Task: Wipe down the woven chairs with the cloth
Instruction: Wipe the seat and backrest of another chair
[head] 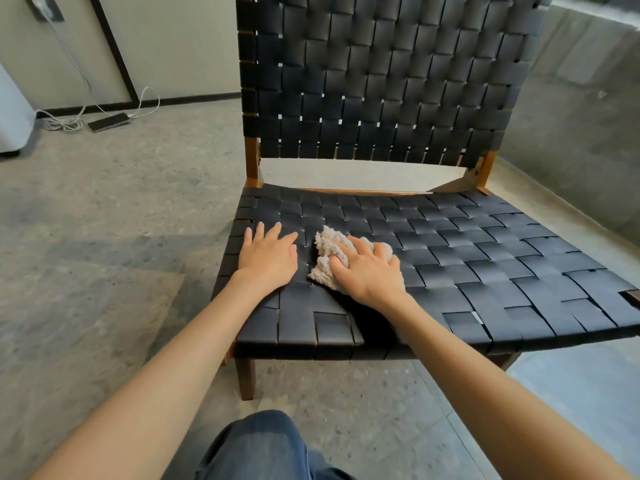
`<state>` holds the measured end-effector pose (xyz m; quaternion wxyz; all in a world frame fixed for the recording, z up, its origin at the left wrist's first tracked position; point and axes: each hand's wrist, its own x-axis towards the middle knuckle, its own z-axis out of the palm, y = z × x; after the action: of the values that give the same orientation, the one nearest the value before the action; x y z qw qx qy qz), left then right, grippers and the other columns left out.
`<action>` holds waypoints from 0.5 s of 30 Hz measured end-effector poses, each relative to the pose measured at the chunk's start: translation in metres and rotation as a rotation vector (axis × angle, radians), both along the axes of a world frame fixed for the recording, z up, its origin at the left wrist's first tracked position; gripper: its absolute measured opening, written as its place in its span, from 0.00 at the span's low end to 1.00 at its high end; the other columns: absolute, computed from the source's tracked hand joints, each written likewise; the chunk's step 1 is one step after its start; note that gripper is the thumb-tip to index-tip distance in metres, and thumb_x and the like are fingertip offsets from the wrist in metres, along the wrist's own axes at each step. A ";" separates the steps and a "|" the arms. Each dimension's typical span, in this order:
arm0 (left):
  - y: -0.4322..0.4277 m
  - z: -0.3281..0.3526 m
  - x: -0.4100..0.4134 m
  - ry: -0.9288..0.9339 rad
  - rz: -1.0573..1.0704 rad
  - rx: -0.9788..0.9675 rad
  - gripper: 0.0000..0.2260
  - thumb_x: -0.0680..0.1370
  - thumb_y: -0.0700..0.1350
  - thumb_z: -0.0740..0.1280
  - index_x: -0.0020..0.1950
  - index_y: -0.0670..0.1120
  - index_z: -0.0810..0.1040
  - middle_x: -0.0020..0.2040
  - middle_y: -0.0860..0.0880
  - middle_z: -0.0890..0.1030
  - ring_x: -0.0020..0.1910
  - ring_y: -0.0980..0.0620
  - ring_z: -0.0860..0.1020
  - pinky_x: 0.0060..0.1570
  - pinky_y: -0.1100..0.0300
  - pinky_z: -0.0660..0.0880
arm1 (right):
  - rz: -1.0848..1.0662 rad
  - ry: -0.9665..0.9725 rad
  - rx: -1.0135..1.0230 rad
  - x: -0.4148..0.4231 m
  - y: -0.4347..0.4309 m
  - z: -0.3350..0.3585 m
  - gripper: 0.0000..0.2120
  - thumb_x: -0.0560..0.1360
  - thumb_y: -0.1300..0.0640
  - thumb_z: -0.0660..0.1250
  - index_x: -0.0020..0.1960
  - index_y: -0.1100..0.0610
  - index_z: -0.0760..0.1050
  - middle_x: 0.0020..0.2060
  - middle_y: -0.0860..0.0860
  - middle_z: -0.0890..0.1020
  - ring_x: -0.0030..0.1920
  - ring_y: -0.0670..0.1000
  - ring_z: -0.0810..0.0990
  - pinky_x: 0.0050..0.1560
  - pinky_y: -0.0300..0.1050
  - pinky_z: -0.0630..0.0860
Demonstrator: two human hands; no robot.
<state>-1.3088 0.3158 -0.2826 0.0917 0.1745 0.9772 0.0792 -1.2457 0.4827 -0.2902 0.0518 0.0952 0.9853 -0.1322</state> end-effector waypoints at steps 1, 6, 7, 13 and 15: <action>0.005 -0.001 -0.004 0.000 0.005 -0.011 0.21 0.83 0.49 0.47 0.77 0.53 0.56 0.78 0.46 0.52 0.76 0.41 0.47 0.73 0.45 0.42 | -0.007 -0.005 -0.003 -0.012 0.003 -0.003 0.25 0.77 0.41 0.46 0.74 0.38 0.57 0.74 0.46 0.61 0.71 0.58 0.56 0.68 0.59 0.53; 0.030 -0.011 -0.022 -0.009 0.053 -0.063 0.21 0.83 0.50 0.46 0.77 0.54 0.53 0.79 0.48 0.49 0.76 0.41 0.43 0.73 0.43 0.39 | -0.029 -0.014 -0.010 -0.072 0.014 -0.022 0.27 0.77 0.40 0.46 0.75 0.43 0.56 0.75 0.48 0.60 0.73 0.59 0.55 0.70 0.62 0.53; 0.033 -0.013 -0.025 -0.003 0.059 -0.076 0.21 0.83 0.50 0.46 0.77 0.54 0.53 0.79 0.49 0.49 0.76 0.41 0.43 0.73 0.42 0.39 | -0.025 -0.015 -0.001 -0.083 0.017 -0.025 0.27 0.78 0.40 0.46 0.76 0.43 0.55 0.75 0.48 0.60 0.73 0.59 0.55 0.70 0.62 0.53; 0.047 -0.024 -0.032 0.109 0.130 -0.073 0.22 0.83 0.50 0.48 0.77 0.53 0.53 0.78 0.50 0.52 0.77 0.41 0.45 0.72 0.38 0.41 | -0.010 0.004 0.025 -0.149 0.033 -0.044 0.28 0.78 0.40 0.46 0.76 0.47 0.56 0.75 0.51 0.60 0.73 0.60 0.56 0.69 0.63 0.52; 0.047 -0.029 -0.031 0.160 0.132 -0.067 0.22 0.83 0.50 0.48 0.77 0.53 0.54 0.78 0.50 0.54 0.77 0.41 0.46 0.72 0.38 0.42 | -0.005 0.000 0.035 -0.169 0.040 -0.049 0.28 0.78 0.39 0.46 0.76 0.47 0.56 0.75 0.52 0.61 0.73 0.60 0.56 0.69 0.63 0.53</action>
<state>-1.3402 0.3624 -0.3112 0.0137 0.1125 0.9928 0.0379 -1.4145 0.5223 -0.3392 0.0500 0.0987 0.9872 -0.1151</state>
